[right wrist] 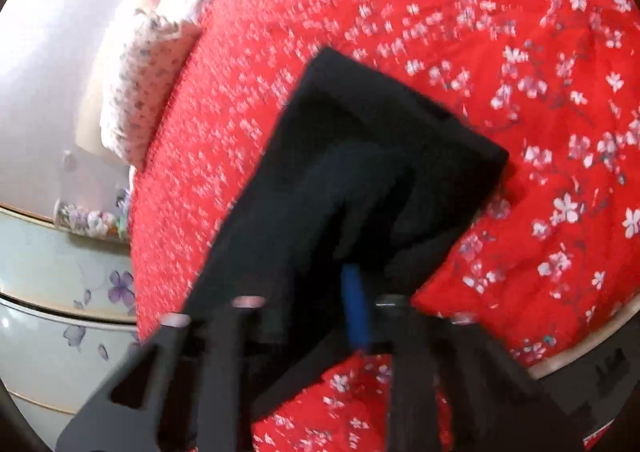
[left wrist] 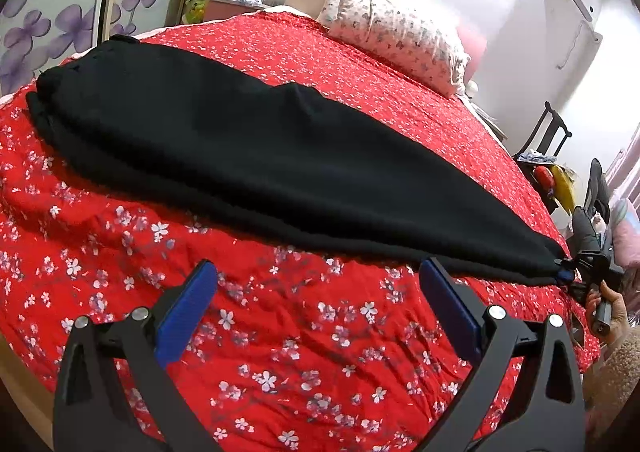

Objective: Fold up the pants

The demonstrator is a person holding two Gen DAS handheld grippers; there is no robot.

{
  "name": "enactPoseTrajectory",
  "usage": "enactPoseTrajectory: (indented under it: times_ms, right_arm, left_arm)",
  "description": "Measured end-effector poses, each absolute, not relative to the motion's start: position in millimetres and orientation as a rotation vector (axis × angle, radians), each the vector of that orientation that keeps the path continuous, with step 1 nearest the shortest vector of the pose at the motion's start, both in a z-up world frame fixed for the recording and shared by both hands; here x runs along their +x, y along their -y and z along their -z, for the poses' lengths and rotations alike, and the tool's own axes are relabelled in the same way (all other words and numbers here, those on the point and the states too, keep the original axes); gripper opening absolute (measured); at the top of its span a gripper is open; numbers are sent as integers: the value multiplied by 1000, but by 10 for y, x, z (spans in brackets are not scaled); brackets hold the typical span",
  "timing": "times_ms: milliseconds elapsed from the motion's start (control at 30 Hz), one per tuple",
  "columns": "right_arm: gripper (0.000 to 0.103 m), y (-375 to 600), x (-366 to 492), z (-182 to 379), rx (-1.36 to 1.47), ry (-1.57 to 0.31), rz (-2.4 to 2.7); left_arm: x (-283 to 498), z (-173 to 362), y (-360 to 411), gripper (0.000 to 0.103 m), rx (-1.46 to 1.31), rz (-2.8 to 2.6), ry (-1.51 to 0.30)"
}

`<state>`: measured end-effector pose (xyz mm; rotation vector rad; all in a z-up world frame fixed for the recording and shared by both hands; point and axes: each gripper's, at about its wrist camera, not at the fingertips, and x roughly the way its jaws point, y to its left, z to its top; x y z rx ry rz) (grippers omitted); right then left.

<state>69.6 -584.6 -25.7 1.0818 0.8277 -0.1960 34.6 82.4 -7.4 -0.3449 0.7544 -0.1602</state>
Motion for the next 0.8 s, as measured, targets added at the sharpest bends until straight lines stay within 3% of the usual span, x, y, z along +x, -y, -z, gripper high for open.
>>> enactPoseTrajectory:
  times_ms: [167, 333, 800]
  right_arm:
    - [9, 5760, 520, -131, 1001, -629, 116]
    - [9, 5797, 563, 341, 1041, -847, 259]
    - [9, 5818, 568, 362, 1070, -803, 243]
  left_arm:
    - [328, 65, -932, 101, -353, 136, -744]
    - [333, 78, -1100, 101, -419, 119, -754]
    - [623, -24, -2451, 100, -868, 98, -689]
